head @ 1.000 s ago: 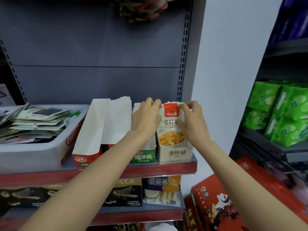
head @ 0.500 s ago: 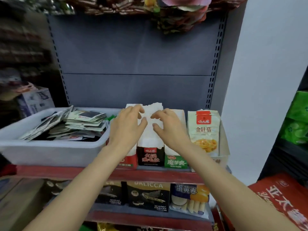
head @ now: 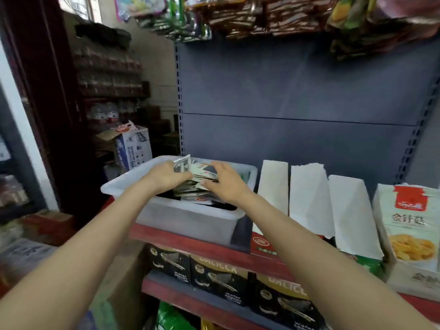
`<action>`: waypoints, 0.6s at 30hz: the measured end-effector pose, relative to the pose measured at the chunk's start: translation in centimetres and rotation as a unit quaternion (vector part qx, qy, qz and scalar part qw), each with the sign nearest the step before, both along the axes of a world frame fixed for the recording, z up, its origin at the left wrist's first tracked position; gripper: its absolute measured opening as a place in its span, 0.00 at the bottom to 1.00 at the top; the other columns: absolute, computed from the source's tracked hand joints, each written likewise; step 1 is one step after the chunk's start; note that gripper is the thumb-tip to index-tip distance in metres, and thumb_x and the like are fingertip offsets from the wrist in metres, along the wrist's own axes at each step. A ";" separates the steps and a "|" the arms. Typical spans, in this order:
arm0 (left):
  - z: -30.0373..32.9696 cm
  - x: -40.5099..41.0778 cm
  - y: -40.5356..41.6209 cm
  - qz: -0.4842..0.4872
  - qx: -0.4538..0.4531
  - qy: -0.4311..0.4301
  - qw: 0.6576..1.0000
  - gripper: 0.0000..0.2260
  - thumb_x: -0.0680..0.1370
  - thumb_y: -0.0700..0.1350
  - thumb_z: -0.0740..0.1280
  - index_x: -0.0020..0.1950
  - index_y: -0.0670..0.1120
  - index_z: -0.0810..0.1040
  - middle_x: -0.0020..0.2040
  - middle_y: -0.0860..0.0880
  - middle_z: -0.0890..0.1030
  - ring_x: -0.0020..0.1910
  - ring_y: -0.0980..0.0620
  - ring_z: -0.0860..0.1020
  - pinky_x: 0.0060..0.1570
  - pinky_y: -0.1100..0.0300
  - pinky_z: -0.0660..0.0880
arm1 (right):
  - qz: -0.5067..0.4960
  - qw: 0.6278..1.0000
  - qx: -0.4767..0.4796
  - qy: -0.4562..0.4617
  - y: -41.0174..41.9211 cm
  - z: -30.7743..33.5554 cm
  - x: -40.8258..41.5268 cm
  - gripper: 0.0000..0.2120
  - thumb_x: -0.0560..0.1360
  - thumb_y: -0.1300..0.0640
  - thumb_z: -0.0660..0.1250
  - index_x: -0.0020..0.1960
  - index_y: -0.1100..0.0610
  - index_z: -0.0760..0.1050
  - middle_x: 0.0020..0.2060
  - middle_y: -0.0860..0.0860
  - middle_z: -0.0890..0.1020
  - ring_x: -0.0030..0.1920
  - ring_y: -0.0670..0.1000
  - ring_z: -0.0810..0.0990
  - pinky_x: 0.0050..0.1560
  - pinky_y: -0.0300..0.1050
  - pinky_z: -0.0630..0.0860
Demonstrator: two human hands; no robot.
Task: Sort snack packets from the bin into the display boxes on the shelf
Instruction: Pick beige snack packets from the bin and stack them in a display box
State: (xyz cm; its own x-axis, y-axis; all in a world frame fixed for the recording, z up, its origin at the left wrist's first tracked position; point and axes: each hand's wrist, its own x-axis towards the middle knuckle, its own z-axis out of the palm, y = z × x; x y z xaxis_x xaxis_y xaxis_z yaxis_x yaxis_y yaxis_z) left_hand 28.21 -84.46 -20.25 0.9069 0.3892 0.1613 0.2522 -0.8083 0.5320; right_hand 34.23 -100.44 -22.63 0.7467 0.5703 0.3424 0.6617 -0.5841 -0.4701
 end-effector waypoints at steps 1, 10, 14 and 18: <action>-0.3 -0.2 0.3 -0.022 -0.017 0.028 0.999 0.17 0.74 0.55 0.67 0.58 0.48 0.76 0.61 0.46 0.78 0.57 0.47 0.75 0.53 0.58 0.69 | 0.000 1.000 -0.006 0.013 0.7 0.0 0.3 0.28 0.76 0.47 0.64 0.71 0.58 0.63 0.69 0.56 0.69 0.69 0.56 0.66 0.68 0.52 0.65; -3.5 -1.6 1.3 -0.056 0.007 -0.088 0.995 0.20 0.72 0.45 0.71 0.63 0.45 0.75 0.56 0.49 0.79 0.59 0.50 0.76 0.54 0.65 0.69 | -0.002 0.996 -0.084 -0.005 2.4 -0.5 0.6 0.22 0.76 0.45 0.64 0.61 0.61 0.73 0.59 0.57 0.77 0.59 0.58 0.75 0.54 0.48 0.71; -3.6 -2.2 1.3 -0.122 -0.049 -0.137 0.982 0.19 0.71 0.41 0.73 0.61 0.45 0.76 0.54 0.51 0.81 0.53 0.57 0.76 0.43 0.82 0.65 | -0.010 0.997 -0.078 -0.004 2.6 -0.3 0.0 0.26 0.76 0.48 0.65 0.70 0.59 0.67 0.67 0.56 0.72 0.66 0.57 0.71 0.62 0.48 0.69; -3.5 -2.3 1.4 -0.137 -0.053 -0.159 0.976 0.10 0.74 0.42 0.71 0.55 0.47 0.79 0.49 0.53 0.81 0.50 0.60 0.77 0.45 0.78 0.69 | -0.010 0.996 -0.083 -0.012 2.7 -0.2 -0.3 0.25 0.77 0.50 0.64 0.71 0.58 0.65 0.68 0.57 0.71 0.67 0.58 0.69 0.64 0.48 0.67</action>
